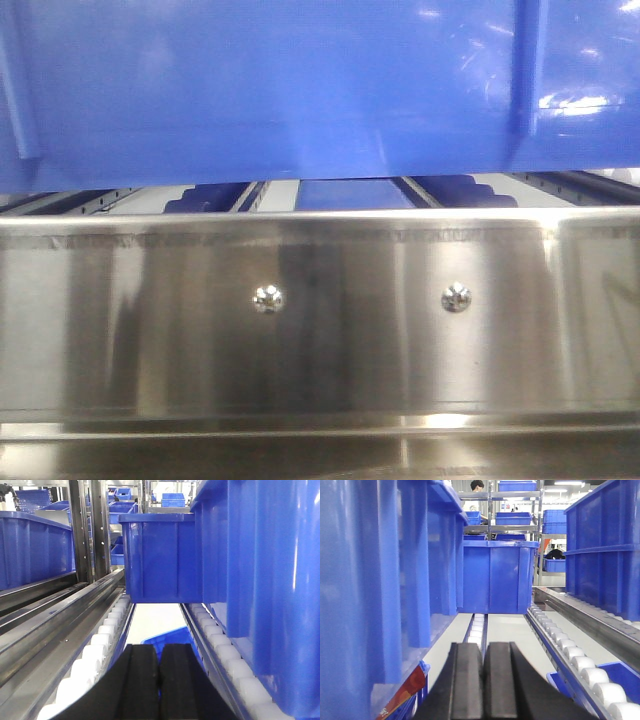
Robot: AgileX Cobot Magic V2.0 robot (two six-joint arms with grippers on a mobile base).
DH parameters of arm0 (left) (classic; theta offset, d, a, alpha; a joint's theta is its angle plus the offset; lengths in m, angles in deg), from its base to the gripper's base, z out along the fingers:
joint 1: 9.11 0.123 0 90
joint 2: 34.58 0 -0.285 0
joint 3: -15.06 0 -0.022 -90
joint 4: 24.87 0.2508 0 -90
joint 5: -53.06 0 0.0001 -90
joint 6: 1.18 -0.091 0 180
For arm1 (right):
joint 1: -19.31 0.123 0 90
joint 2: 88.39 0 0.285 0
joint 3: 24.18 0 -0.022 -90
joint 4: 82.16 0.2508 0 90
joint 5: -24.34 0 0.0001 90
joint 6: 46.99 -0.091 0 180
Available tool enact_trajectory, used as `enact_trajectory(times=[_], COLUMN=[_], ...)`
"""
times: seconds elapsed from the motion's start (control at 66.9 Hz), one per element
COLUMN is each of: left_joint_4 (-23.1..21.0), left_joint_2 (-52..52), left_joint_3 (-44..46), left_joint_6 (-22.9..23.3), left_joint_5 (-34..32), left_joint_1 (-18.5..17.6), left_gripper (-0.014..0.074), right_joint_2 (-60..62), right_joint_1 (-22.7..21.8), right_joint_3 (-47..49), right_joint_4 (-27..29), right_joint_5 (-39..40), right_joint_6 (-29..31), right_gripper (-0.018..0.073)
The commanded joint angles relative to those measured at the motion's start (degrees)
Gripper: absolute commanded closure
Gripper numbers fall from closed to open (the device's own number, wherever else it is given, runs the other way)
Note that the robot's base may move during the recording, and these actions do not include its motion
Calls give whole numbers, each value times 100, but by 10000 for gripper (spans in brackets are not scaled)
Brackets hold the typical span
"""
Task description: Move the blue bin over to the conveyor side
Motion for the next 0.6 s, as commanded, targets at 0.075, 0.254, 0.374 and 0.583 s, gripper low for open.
enact_trajectory(times=[0.075, 0.254, 0.374, 0.583], left_joint_4=[-26, -42, -42, 49], left_joint_2=[17, 17, 17, 5], left_joint_3=[4, 4, 4, 1331], left_joint_6=[32, 32, 32, 32], left_joint_5=[-286, -585, -853, 570], left_joint_1=[-21, -21, -21, -21], left_gripper=[605, 605, 605, 486], right_joint_2=[23, 23, 23, 23], right_joint_1=[17, 17, 17, 17], right_joint_3=[7, 7, 257, 1600], right_joint_4=[-50, -50, -50, -50], right_joint_5=[178, 453, 259, -866], right_joint_6=[65, 65, 65, 65], right_gripper=[648, 648, 648, 538])
